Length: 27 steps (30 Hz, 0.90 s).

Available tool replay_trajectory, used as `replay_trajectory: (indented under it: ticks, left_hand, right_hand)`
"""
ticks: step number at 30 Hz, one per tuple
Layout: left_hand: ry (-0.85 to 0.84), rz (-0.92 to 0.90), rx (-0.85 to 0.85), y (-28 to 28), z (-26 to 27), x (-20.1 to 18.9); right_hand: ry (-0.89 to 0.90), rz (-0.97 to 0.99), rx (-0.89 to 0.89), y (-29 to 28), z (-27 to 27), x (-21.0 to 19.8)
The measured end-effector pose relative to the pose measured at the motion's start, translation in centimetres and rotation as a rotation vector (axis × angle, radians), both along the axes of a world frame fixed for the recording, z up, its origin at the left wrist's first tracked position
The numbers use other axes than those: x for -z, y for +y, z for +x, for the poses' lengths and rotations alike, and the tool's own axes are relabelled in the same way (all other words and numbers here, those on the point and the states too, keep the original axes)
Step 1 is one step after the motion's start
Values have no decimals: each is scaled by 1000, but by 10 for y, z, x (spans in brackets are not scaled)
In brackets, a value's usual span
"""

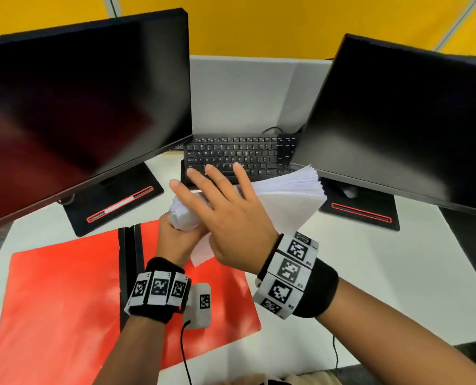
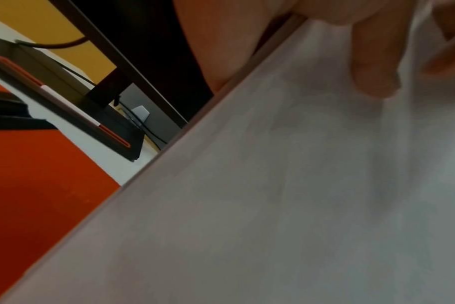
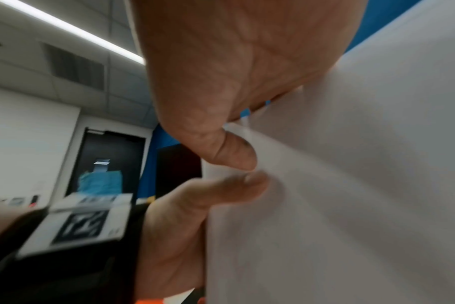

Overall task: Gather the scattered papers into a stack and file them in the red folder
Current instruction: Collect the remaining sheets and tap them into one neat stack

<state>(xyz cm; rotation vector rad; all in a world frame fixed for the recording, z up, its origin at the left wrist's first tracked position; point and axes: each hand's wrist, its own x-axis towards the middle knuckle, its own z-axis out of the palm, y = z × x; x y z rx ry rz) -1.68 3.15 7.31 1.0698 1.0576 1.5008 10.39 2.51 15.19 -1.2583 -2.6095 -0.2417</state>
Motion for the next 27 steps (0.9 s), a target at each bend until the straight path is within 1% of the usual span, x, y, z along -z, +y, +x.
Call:
replay_trajectory:
  ticks: [1,4,6,10,13,15,18,19,20,21,22,23,24,25,26,27]
  left_hand:
    - [12,-1,-9,-1,0,-1]
    - [69,-4,-8,-5,0,-1]
    - [86,-10,-6,-7,0,-2]
    - [109,-18,-28,-7,0,-3]
    - [129,-25,-22,-7,-1,-8]
    - [149,-22,-27,-6,-4,-13]
    - [168,8,-21,-2,-10,-23]
    - [182,20,-9,-1,-11,-27]
    - [197,27,-2,-1,-12,-29]
    - [203,29,14,0,-12,-32]
    - [209,30,20,-1,-13,-34]
    - [207,26,26,-2,-13,-35]
    - [198,20,28,-2,-13,-34]
    - [185,15,27,-4,-13,-33]
    - [161,8,21,-6,-11,-31]
    - [136,6,3,-9,-9,-29]
  right_hand:
    - [10,10,44,1,6,-4]
    - [13,8,260,9,36,-12]
    - [-28,-24,336,13,52,-10]
    - [-60,-1,313,14,62,-5]
    - [-74,37,374,21,81,-10]
    - [-91,28,403,22,92,-6]
    - [-39,2,378,23,97,0]
    - [25,-10,369,24,99,2]
    - [150,-27,364,27,104,3]
    - [344,-65,365,30,110,5]
    - [600,-146,348,34,116,7]
    - [874,-284,323,36,123,11]
    - [1128,-468,294,38,128,19]
    - [1319,-656,269,39,129,27]
    - [1437,-793,261,39,129,36]
    - [1489,-861,280,39,128,45]
